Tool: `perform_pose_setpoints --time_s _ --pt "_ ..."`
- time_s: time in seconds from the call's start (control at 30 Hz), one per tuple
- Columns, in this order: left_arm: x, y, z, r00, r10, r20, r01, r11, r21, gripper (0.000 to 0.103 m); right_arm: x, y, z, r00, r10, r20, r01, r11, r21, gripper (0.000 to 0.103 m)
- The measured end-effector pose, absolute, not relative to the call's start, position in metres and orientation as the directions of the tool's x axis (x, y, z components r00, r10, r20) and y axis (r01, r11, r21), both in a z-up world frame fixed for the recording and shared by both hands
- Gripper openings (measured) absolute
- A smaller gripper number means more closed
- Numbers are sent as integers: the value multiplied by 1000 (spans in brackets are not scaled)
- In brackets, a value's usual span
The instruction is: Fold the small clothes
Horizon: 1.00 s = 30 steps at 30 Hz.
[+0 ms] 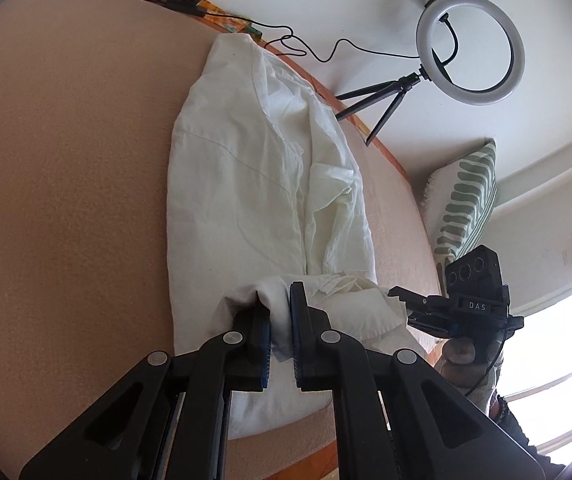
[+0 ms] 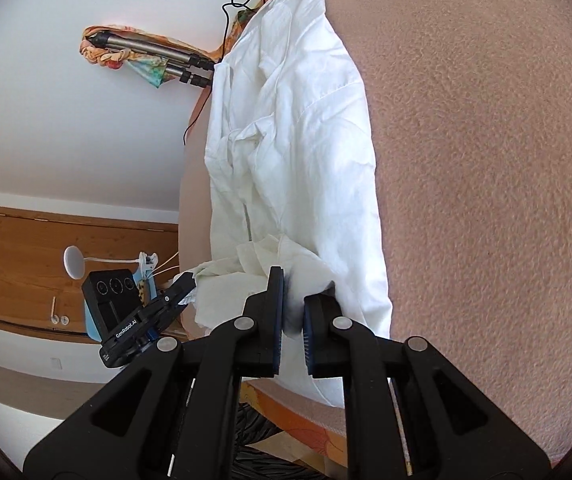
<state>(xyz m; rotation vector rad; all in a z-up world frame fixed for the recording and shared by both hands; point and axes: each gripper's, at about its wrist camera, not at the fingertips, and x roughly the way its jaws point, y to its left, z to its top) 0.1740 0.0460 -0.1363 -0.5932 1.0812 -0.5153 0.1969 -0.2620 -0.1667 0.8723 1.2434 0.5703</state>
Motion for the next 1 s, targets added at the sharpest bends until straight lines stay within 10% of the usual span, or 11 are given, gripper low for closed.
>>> perform_pose_setpoints --time_s 0.33,0.43,0.53,1.0 --pt "177 37 -133 393 -609 -689 145 781 -608 10 205 -266 -169 249 772 -585 66 589 806 13" --pt "174 37 -119 436 -553 -710 160 824 -543 37 199 -268 -148 288 735 -614 -22 646 763 25" --pt "167 44 -103 488 -530 -694 184 839 -512 38 186 -273 -118 363 690 -627 -116 701 704 47" --pt "146 -4 -126 417 -469 -779 354 873 -336 35 150 -188 -120 339 474 -812 -479 830 285 46"
